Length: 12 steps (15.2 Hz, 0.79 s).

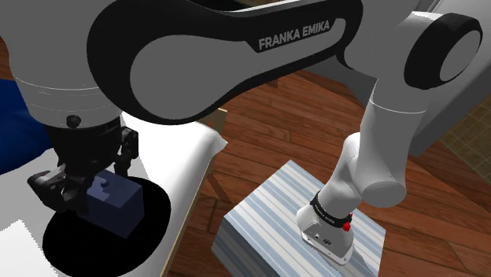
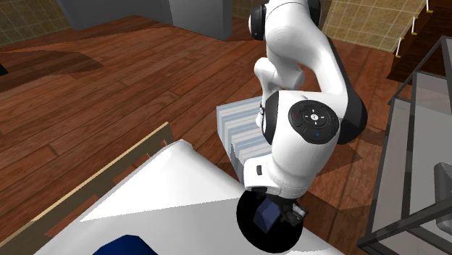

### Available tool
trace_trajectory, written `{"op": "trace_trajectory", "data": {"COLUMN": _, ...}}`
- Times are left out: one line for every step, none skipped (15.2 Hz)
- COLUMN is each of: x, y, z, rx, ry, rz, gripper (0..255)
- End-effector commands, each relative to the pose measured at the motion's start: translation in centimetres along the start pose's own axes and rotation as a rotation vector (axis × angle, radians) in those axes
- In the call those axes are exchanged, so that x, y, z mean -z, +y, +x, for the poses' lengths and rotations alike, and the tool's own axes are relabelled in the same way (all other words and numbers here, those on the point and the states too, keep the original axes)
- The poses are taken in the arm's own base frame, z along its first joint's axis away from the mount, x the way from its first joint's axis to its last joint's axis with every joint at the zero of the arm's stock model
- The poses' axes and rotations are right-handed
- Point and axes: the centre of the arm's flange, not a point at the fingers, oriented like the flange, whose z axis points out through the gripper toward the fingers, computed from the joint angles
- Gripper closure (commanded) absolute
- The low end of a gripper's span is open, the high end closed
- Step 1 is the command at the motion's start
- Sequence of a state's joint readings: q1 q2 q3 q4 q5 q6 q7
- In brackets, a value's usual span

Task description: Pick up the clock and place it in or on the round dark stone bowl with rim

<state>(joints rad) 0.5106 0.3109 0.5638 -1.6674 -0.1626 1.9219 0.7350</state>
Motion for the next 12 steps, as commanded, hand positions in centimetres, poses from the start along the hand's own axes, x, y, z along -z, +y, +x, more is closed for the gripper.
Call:
{"op": "trace_trajectory", "data": {"x": 0.0, "y": 0.0, "z": 0.0, "rx": 0.0, "ry": 0.0, "rz": 0.0, "gripper": 0}}
{"op": "trace_trajectory", "data": {"x": 0.0, "y": 0.0, "z": 0.0, "rx": 0.0, "ry": 0.0, "rz": 0.0, "gripper": 0}}
{"op": "trace_trajectory", "data": {"x": 0.0, "y": 0.0, "z": 0.0, "rx": 0.0, "ry": 0.0, "rz": 0.0, "gripper": 0}}
{"op": "trace_trajectory", "data": {"x": 0.0, "y": 0.0, "z": 0.0, "rx": 0.0, "ry": 0.0, "rz": 0.0, "gripper": 0}}
{"op": "trace_trajectory", "data": {"x": 0.0, "y": 0.0, "z": 0.0, "rx": 0.0, "ry": 0.0, "rz": 0.0, "gripper": 0}}
{"op": "trace_trajectory", "data": {"x": 1.3, "y": 0.0, "z": 0.0, "rx": 0.0, "ry": 0.0, "rz": 0.0, "gripper": 0}}
{"op": "trace_trajectory", "data": {"x": 2.6, "y": 0.0, "z": 0.0, "rx": 0.0, "ry": 0.0, "rz": 0.0, "gripper": 0}}
{"op": "trace_trajectory", "data": {"x": 4.0, "y": 0.0, "z": 0.0, "rx": 0.0, "ry": 0.0, "rz": 0.0, "gripper": 0}}
{"op": "trace_trajectory", "data": {"x": 5.0, "y": 0.0, "z": 0.0, "rx": 0.0, "ry": 0.0, "rz": 0.0, "gripper": 0}}
{"op": "trace_trajectory", "data": {"x": 5.0, "y": 0.0, "z": 0.0, "rx": 0.0, "ry": 0.0, "rz": 0.0, "gripper": 0}}
{"op": "trace_trajectory", "data": {"x": 5.0, "y": 0.0, "z": 0.0, "rx": 0.0, "ry": 0.0, "rz": 0.0, "gripper": 0}}
{"op": "trace_trajectory", "data": {"x": 5.0, "y": 0.0, "z": 0.0, "rx": 0.0, "ry": 0.0, "rz": 0.0, "gripper": 0}}
